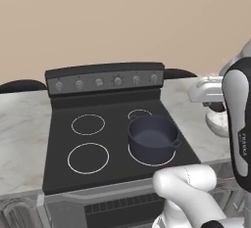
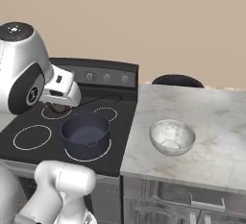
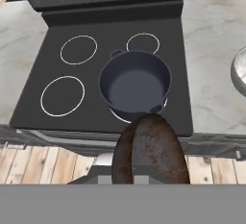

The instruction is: Open the cabinet and move the ladle to the pot. Then close the cabinet.

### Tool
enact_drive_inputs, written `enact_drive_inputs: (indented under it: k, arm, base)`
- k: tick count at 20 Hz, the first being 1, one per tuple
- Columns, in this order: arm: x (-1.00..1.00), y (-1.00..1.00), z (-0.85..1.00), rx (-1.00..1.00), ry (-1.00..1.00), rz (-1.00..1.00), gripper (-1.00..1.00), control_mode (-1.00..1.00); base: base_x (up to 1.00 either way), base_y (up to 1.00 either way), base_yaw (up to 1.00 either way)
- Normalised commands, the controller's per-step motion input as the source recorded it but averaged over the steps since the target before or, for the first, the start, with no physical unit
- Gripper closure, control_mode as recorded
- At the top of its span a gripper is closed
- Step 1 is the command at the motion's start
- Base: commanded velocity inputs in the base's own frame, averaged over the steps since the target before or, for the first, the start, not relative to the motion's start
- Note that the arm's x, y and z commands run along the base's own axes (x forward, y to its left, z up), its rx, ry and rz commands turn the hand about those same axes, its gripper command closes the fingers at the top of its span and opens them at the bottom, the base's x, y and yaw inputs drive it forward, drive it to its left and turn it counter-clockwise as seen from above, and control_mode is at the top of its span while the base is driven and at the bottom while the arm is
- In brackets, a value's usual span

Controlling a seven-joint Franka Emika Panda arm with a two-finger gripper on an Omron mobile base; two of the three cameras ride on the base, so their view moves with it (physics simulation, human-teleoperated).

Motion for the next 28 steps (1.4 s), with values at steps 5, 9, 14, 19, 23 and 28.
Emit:
enact_drive_inputs:
  k: [5, 9, 14, 19, 23, 28]
  arm:
    - [0.26, 0.10, -0.22, 0.00, 0.04, 0.02, 1.00, -1.00]
    - [0.69, 0.18, -0.59, 0.00, 0.05, 0.02, 1.00, -1.00]
    - [0.65, 0.15, -0.64, 0.00, 0.05, 0.00, 1.00, -1.00]
    - [0.41, 0.00, -0.66, 0.02, 0.00, 0.00, 1.00, -1.00]
    - [0.16, 0.00, -0.55, 0.02, 0.00, -0.02, 1.00, -1.00]
    - [0.02, 0.05, -0.48, 0.00, 0.00, -0.03, 1.00, -1.00]
  base:
    - [0.19, 0.10, 0.02]
    - [0.00, 0.00, 0.00]
    - [0.00, 0.00, 0.00]
    - [0.00, 0.00, 0.00]
    - [0.00, 0.00, 0.00]
    - [0.00, 0.00, 0.00]
